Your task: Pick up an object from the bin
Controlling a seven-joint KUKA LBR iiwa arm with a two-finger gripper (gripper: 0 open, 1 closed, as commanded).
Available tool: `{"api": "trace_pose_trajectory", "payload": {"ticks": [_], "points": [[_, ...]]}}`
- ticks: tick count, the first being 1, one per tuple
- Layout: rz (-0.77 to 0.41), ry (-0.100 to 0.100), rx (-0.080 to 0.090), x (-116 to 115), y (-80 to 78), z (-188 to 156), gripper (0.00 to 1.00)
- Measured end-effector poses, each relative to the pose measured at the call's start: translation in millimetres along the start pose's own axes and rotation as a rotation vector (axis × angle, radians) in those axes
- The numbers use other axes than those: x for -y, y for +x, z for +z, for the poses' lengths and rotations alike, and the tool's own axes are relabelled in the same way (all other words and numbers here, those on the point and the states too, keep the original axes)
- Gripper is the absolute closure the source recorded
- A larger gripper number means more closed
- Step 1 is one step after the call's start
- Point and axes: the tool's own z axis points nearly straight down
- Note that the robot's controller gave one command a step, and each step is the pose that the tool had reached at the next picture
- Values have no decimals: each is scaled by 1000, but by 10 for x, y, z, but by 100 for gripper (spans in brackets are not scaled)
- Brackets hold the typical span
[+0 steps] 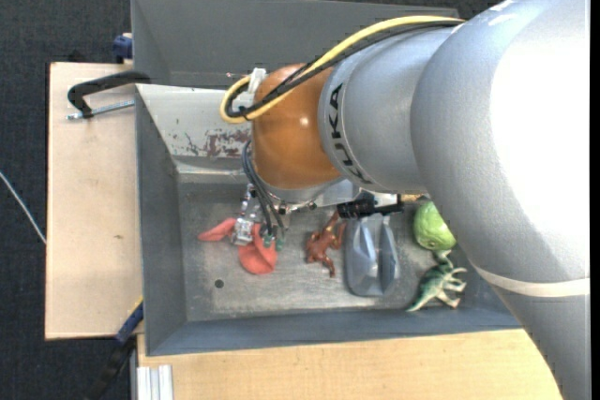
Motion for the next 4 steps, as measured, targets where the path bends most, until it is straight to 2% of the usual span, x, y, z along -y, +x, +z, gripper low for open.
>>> {"api": "trace_pose_trajectory", "payload": {"ticks": [4], "points": [[-1,-4,6,-12,-15,-540,100]]}}
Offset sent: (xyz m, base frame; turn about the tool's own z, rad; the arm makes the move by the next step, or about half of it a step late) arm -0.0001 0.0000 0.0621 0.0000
